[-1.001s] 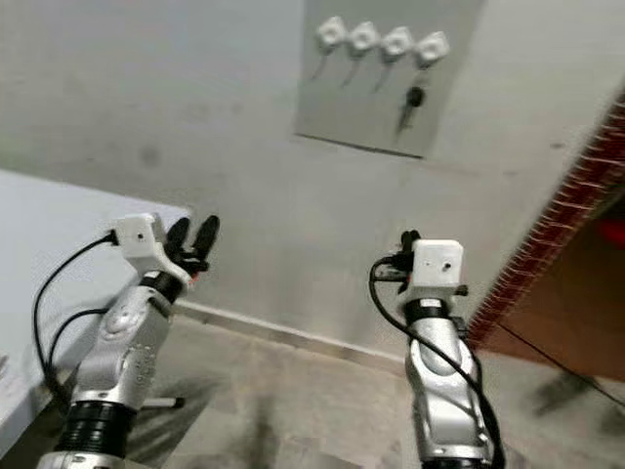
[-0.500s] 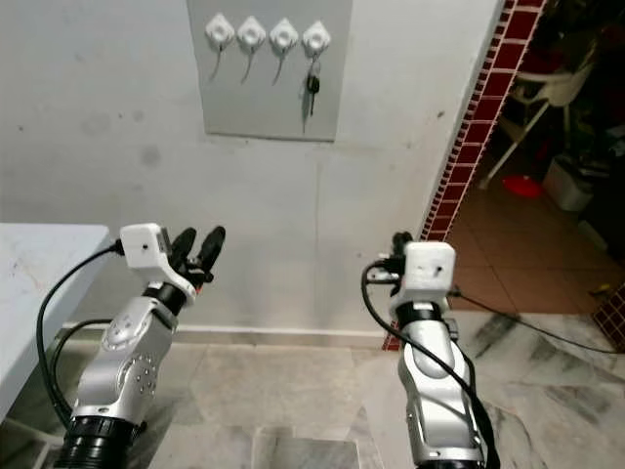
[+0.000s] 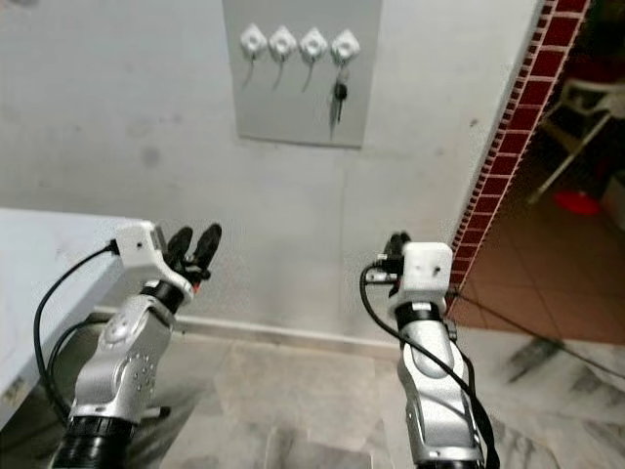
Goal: Hang keys on a hook
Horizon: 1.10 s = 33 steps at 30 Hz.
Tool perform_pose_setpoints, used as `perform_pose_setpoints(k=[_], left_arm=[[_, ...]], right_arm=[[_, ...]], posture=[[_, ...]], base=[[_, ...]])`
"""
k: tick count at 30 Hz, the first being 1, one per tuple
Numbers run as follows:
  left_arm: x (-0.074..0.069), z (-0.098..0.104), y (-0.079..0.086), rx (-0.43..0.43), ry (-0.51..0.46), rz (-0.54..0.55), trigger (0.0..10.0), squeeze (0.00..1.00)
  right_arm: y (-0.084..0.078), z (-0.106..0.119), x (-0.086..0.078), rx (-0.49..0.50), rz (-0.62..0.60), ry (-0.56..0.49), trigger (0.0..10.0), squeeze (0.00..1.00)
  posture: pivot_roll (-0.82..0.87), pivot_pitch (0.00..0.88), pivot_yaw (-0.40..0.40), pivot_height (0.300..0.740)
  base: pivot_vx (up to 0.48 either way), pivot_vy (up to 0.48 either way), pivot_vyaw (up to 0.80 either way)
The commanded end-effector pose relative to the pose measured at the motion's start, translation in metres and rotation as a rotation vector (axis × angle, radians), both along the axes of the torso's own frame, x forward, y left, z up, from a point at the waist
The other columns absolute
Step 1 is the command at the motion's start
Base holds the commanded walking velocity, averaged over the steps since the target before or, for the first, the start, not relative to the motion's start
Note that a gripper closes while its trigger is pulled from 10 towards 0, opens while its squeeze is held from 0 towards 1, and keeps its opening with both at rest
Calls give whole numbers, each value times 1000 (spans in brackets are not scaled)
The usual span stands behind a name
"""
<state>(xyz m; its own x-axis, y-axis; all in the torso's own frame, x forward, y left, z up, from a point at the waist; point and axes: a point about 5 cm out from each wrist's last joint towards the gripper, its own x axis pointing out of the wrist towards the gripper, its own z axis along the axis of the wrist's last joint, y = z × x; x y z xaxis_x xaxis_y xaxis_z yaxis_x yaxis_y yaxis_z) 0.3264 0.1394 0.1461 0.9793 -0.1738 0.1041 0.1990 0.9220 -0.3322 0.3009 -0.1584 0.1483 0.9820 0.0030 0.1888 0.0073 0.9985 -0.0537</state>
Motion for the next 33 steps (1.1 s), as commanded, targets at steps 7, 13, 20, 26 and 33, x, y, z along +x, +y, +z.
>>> perform_pose_setpoints(k=[7, 13, 20, 26, 33], left_arm=[[0, 3, 2, -1, -1, 11, 10000, 0], [0, 3, 2, -6, -2, 13, 10000, 0], [1, 4, 4, -11, -4, 21, 10000, 0], [1, 4, 6, -12, -5, 30, 10000, 0], [1, 4, 7, -13, -3, 34, 10000, 0]], right_arm=[[2, 5, 1, -2, 18, -23, 10000, 0], [1, 5, 0, -6, 21, -22, 10000, 0], [1, 5, 0, -8, 23, -22, 10000, 0], [2, 5, 0, -8, 26, -21, 10000, 0], [2, 5, 0, -9, 29, -19, 10000, 0]], posture=[[78, 41, -5, 740], [76, 37, -8, 740], [77, 36, -10, 740], [76, 37, -12, 740], [78, 40, -14, 740]], base=[[0, 0, 0], [0, 0, 0], [0, 0, 0], [0, 0, 0], [0, 201, 0]])
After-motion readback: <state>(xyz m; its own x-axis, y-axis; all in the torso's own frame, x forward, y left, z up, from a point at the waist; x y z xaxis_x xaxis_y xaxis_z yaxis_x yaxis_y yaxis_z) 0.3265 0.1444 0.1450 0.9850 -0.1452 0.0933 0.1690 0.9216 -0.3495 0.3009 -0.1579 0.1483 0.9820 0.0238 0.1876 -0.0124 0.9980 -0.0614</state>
